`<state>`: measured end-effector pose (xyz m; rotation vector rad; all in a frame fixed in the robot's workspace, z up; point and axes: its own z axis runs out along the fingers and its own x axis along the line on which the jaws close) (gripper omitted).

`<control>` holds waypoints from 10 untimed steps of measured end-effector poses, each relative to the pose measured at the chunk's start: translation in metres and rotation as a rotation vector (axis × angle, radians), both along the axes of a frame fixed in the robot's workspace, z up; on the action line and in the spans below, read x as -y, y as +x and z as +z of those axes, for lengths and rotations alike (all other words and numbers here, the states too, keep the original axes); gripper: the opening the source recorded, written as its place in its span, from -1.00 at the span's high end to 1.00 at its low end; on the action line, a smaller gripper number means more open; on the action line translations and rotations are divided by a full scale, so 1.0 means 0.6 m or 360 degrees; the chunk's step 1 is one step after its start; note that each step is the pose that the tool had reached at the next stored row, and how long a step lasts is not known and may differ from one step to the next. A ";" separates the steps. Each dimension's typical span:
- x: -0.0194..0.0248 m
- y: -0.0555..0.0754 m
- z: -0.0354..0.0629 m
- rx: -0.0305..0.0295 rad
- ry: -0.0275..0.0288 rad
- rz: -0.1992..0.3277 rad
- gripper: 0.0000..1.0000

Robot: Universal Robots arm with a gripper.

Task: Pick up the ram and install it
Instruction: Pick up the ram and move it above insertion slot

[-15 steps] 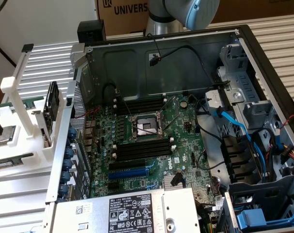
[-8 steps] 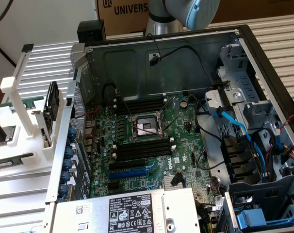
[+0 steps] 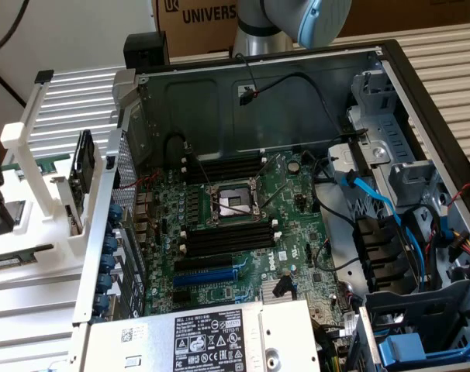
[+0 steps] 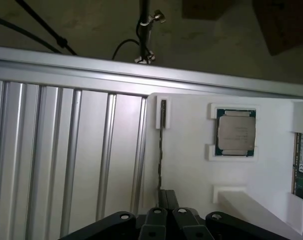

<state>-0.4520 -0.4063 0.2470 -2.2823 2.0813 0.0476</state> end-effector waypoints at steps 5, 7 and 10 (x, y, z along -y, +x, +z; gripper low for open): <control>0.0000 0.000 -0.024 -0.00001 0.00043 0.0003 0.80; 0.0003 0.000 -0.029 -0.00003 0.00047 0.0003 0.80; 0.0006 0.000 -0.030 -0.00008 0.00045 0.0003 0.80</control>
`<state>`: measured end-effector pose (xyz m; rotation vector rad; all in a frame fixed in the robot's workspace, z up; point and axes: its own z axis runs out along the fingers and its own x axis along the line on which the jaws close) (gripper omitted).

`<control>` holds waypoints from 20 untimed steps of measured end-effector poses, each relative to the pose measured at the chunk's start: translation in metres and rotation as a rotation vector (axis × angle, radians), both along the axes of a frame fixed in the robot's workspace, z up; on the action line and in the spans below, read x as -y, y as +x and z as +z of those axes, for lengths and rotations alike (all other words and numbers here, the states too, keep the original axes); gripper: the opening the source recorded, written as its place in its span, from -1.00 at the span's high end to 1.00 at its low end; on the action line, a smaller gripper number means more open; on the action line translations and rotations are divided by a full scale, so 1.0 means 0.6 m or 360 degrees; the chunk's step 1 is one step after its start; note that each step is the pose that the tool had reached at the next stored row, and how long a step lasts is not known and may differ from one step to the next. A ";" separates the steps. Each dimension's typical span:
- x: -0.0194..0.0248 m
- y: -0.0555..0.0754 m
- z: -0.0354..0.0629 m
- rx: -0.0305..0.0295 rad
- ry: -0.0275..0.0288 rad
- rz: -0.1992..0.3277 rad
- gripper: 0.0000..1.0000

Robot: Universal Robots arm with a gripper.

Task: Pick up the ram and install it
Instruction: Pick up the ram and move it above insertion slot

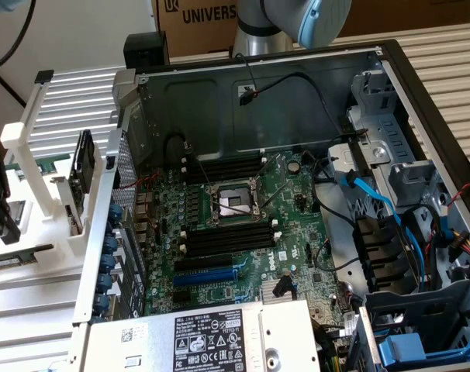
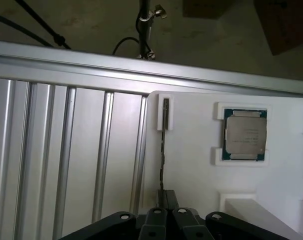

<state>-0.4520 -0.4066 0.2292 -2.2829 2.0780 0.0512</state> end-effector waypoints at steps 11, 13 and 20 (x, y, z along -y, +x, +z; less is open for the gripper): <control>0.0000 0.000 0.000 0.00003 0.00001 0.0000 0.39; 0.0000 0.000 0.000 0.00003 0.00001 0.0000 0.39; -0.0001 0.000 -0.005 -0.00061 0.00002 0.0000 0.39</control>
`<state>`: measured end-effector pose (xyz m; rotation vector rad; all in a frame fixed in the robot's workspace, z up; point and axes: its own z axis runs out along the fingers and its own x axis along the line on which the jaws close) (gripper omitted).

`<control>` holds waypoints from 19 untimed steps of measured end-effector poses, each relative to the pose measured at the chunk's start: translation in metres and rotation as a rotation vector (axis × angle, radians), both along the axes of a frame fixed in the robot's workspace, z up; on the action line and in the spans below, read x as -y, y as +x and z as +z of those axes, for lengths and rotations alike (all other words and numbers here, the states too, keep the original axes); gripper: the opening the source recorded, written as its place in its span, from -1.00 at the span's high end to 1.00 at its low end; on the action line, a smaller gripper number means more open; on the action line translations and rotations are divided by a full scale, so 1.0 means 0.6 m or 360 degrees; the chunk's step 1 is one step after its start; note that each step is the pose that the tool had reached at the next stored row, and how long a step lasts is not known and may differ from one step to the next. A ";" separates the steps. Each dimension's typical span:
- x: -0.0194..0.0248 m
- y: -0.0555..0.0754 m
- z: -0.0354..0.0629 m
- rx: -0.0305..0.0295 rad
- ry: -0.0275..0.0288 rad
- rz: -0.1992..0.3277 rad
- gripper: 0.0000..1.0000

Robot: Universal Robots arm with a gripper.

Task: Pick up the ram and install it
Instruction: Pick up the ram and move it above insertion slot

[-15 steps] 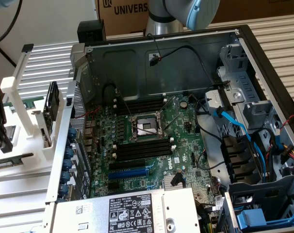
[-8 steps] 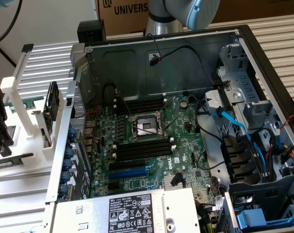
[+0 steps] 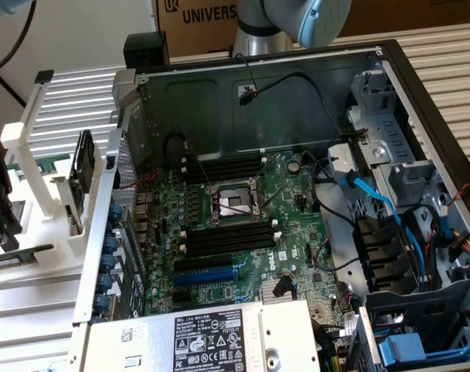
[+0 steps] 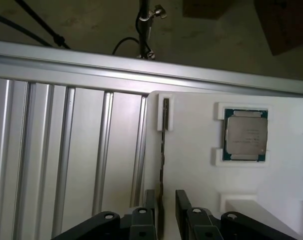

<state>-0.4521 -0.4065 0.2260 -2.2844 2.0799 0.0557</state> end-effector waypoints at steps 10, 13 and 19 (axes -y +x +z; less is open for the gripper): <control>0.0008 0.005 -0.005 -0.00706 -0.00001 0.0000 0.39; 0.0009 0.007 -0.008 -0.00706 0.00001 0.0000 0.39; 0.0029 0.008 -0.023 -0.00754 0.00000 0.0000 0.39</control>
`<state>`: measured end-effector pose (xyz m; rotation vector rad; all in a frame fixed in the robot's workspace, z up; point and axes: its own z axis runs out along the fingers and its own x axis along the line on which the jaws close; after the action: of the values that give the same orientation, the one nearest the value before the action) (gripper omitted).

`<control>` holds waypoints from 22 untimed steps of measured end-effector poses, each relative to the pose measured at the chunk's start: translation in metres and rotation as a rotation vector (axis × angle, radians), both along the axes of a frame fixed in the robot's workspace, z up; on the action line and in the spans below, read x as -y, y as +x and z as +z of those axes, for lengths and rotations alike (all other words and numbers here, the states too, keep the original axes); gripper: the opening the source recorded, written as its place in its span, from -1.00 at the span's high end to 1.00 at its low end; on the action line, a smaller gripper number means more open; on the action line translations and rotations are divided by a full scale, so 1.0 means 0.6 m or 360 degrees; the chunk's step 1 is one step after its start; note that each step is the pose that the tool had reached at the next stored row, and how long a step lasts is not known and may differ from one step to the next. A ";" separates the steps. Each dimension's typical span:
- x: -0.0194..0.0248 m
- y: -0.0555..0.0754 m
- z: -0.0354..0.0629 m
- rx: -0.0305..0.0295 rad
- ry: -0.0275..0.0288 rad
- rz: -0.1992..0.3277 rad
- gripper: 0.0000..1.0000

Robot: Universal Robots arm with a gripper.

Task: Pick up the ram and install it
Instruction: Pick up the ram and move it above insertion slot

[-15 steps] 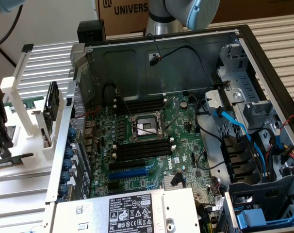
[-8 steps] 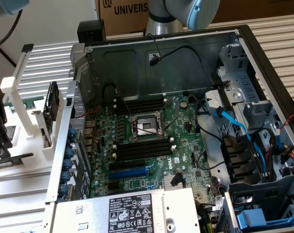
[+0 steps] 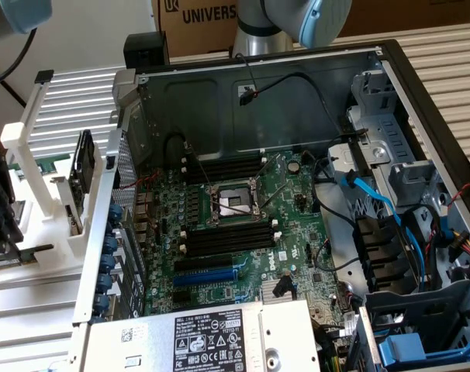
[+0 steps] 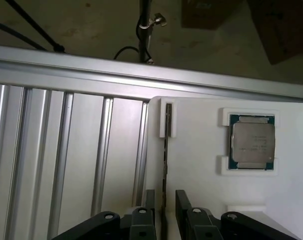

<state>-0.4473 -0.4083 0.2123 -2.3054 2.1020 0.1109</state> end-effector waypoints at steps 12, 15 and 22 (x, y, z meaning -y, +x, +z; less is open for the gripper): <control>-0.0013 0.003 -0.008 -0.00033 -0.00179 0.0000 0.39; -0.0012 0.004 -0.012 -0.00033 -0.00177 0.0000 0.39; -0.0042 0.006 -0.022 -0.00035 -0.00142 0.0000 0.39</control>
<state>-0.4438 -0.4058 0.1991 -2.3112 2.1080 0.1043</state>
